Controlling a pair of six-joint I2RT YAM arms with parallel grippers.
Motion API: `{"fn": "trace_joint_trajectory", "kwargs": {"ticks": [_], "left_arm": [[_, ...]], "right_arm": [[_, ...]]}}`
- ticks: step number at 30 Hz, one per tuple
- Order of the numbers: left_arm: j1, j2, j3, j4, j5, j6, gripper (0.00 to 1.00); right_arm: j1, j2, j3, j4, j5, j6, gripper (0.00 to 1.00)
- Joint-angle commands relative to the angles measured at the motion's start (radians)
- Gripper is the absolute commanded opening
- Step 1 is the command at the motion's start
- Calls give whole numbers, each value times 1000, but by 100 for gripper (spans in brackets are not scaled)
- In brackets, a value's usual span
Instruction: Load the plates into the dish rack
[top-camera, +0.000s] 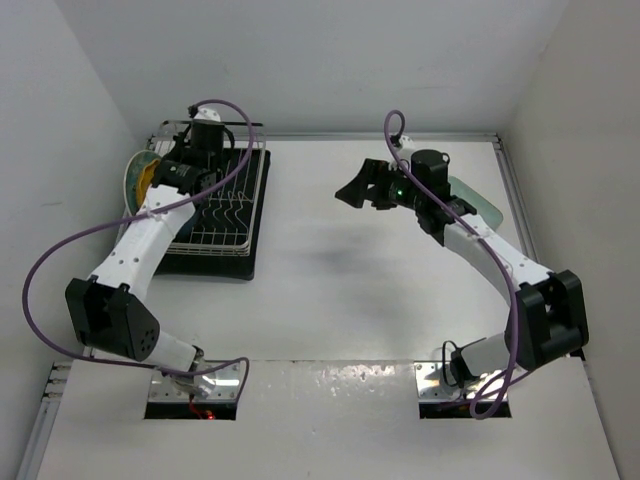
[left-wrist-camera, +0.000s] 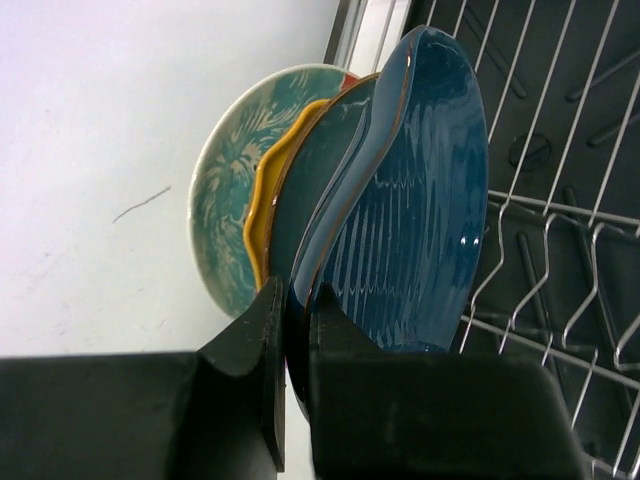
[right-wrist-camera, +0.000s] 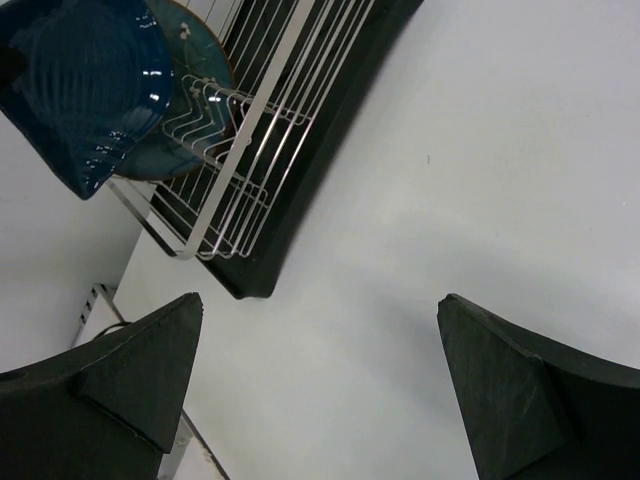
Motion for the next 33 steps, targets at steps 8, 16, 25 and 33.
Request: {"fn": "trace_joint_trajectory", "kwargs": {"ticks": [8, 16, 25, 33], "left_arm": [[39, 7, -100, 271, -24, 42, 0], [57, 25, -159, 379, -44, 100, 0], [89, 34, -254, 307, 125, 60, 0], [134, 62, -274, 247, 209, -9, 3]], "right_arm": [[-29, -22, 0, 12, -20, 19, 100], [-43, -29, -2, 9, -26, 20, 100], [-52, -22, -2, 0, -27, 20, 100], [-68, -6, 31, -42, -23, 11, 100]]}}
